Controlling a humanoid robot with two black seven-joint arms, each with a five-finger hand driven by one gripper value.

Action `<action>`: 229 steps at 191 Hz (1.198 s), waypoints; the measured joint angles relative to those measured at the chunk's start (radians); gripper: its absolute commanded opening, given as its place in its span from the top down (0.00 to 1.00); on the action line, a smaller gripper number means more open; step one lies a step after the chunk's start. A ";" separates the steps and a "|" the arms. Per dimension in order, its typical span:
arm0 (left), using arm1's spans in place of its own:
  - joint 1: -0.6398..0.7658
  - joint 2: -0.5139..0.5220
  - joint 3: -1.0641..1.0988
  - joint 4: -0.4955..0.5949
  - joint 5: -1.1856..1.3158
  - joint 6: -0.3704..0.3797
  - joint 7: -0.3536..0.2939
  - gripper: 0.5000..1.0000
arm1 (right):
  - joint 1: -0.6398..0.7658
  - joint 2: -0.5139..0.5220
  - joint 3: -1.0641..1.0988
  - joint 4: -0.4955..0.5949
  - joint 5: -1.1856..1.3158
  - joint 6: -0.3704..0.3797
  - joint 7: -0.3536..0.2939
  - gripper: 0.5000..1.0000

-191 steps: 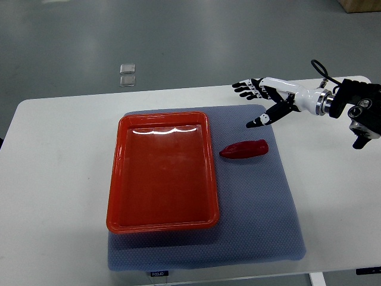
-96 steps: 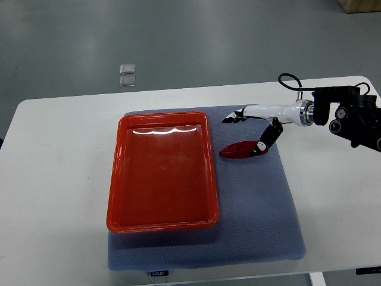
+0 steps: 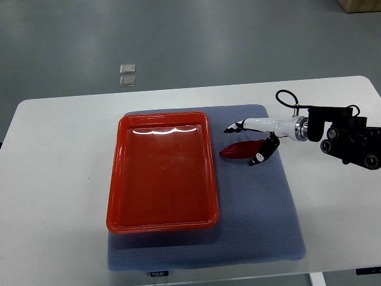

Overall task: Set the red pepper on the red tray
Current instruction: 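Reach the right hand down over the red pepper with fingers open, then close the right hand's fingers around the red pepper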

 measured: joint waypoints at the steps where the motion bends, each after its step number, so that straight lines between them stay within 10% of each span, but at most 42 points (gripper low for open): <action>1: 0.000 0.000 0.000 0.000 0.000 0.000 0.000 0.00 | 0.000 0.000 0.000 0.000 0.000 -0.001 0.000 0.17; 229: 0.001 0.000 0.002 0.000 0.000 0.002 0.000 0.00 | -0.036 0.016 -0.008 -0.058 -0.057 -0.031 -0.024 0.77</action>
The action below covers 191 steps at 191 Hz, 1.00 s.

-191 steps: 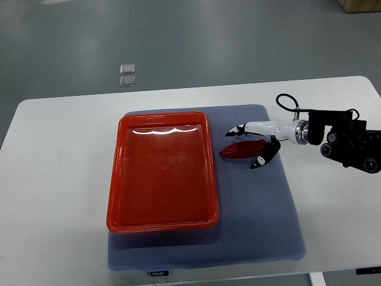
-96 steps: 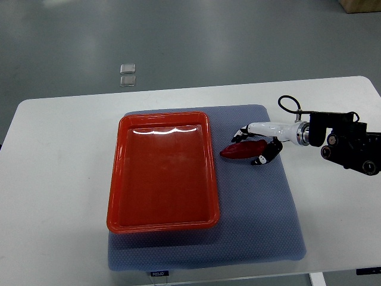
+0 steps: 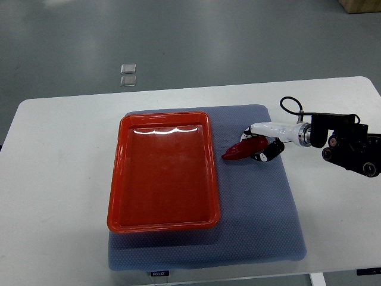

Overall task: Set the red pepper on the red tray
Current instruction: 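Close the right hand's fingers around the red pepper, then lift the red pepper with the right hand and carry it over the tray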

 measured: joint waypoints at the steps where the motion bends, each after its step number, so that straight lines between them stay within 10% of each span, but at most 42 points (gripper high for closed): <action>1: 0.000 0.000 0.000 0.000 0.000 0.000 0.000 0.00 | 0.000 0.000 0.000 0.000 -0.001 0.000 0.000 0.77; 191: 0.000 0.000 0.002 -0.001 0.000 0.000 0.000 0.00 | 0.172 0.062 0.015 0.006 0.107 0.022 -0.026 0.81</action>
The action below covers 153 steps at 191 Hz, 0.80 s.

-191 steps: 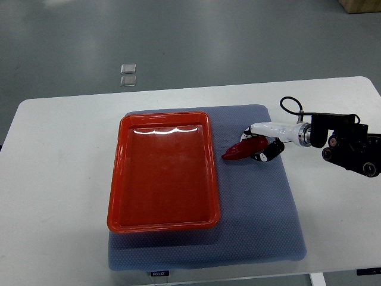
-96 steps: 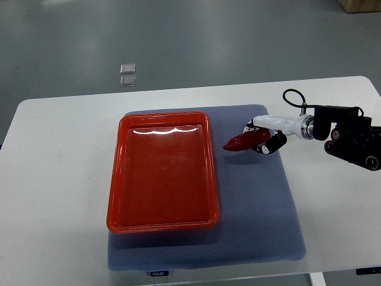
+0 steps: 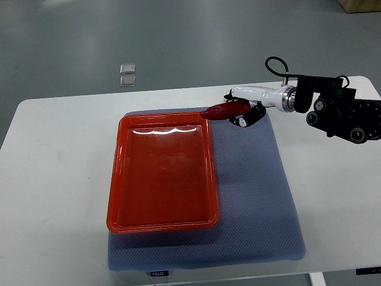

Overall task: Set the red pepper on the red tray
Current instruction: 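Lift the red pepper with the right hand and carry it over the tray, then lower the red pepper into the tray and open the right hand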

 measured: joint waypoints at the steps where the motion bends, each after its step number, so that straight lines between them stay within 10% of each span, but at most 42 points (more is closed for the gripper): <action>1: 0.000 0.000 0.000 0.000 0.000 0.000 0.000 0.00 | 0.000 0.002 0.000 0.000 0.000 0.000 0.000 0.81; 153: 0.002 0.000 0.003 -0.002 0.000 -0.003 0.000 0.00 | -0.012 0.266 -0.015 -0.053 0.040 -0.003 -0.028 0.80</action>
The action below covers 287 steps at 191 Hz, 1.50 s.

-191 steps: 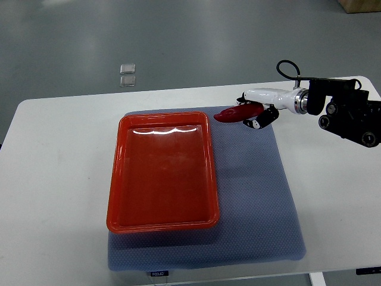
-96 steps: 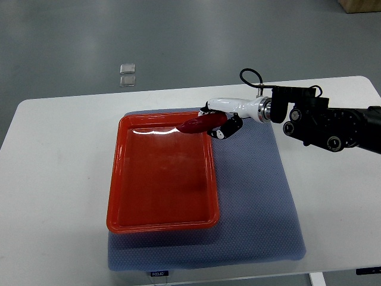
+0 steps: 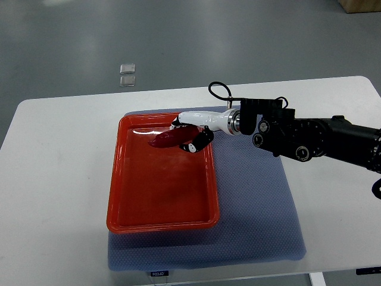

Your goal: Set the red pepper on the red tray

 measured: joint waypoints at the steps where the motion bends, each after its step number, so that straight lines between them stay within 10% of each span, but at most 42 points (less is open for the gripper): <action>1: 0.000 0.000 0.000 0.000 0.000 0.000 0.000 0.00 | 0.000 0.002 0.000 -0.001 0.000 0.000 0.000 0.80; 172: 0.000 0.000 0.001 0.001 0.000 0.000 0.000 0.00 | -0.046 0.104 -0.033 -0.080 -0.003 -0.011 -0.003 0.71; 212: 0.000 0.000 0.000 0.000 0.000 0.000 0.000 0.00 | -0.047 0.104 -0.027 -0.082 -0.002 -0.012 -0.003 0.50; 287: 0.000 0.000 0.000 0.000 0.000 0.000 0.000 0.00 | -0.046 0.096 -0.016 -0.086 0.001 -0.006 -0.004 0.44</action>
